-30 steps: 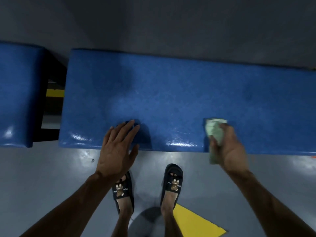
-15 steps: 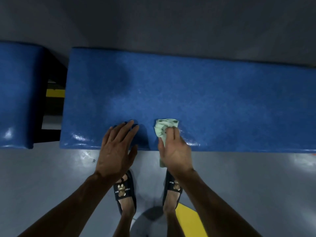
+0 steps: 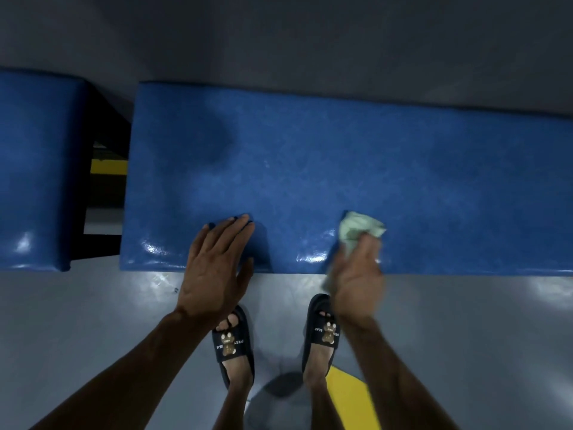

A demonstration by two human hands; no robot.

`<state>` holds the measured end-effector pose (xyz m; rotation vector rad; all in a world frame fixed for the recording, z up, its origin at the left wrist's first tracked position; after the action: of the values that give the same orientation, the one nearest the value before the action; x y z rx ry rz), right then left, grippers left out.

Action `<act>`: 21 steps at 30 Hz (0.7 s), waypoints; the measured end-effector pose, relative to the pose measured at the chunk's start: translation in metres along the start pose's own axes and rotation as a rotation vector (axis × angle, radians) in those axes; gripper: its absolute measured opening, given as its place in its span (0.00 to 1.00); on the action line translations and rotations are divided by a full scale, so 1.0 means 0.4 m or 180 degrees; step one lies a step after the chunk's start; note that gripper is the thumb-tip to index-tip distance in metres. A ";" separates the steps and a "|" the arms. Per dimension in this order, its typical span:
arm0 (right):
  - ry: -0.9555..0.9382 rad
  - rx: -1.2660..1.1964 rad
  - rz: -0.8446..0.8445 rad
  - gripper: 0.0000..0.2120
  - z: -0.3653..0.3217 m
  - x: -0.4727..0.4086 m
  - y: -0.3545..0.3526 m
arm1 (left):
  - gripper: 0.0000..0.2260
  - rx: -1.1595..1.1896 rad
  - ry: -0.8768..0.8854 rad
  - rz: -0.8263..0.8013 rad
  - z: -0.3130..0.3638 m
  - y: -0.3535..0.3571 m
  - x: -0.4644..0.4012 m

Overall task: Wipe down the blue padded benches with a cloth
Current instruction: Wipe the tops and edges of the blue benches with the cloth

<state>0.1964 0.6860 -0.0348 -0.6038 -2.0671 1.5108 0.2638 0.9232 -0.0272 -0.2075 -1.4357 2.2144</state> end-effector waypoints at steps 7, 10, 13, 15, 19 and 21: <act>-0.1585 0.0384 -0.0200 0.14 -0.236 0.105 0.060 | 0.24 -0.0156 0.0072 0.0040 -0.011 -0.010 -0.013; -0.1947 0.0637 -0.0174 0.15 -0.134 0.037 0.014 | 0.23 -0.0127 0.0145 0.0127 -0.011 -0.015 -0.014; -0.0960 0.0563 -0.0026 0.19 0.073 -0.081 -0.075 | 0.22 -0.0095 0.0167 0.0166 -0.013 -0.019 -0.016; -0.0426 0.0618 0.0065 0.21 0.169 -0.114 -0.109 | 0.22 -0.0049 0.0173 0.0186 -0.013 -0.021 -0.016; 0.0116 0.0524 0.0193 0.15 0.134 -0.080 -0.079 | 0.21 -0.0002 0.0132 0.0233 -0.012 -0.026 -0.019; 0.0195 0.0339 -0.0022 0.13 0.056 -0.032 -0.031 | 0.21 0.0030 0.0139 0.0255 -0.011 -0.029 -0.019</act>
<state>0.1916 0.6580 -0.0304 -0.5942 -1.9276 1.5678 0.2757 0.9272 -0.0199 -0.3135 -1.4161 2.2658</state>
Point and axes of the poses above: each hand's wrist, its own x-axis away from the middle knuckle, its own y-axis out of the palm, z = x × y, the point moved 8 cm from there along -x, towards the middle knuckle
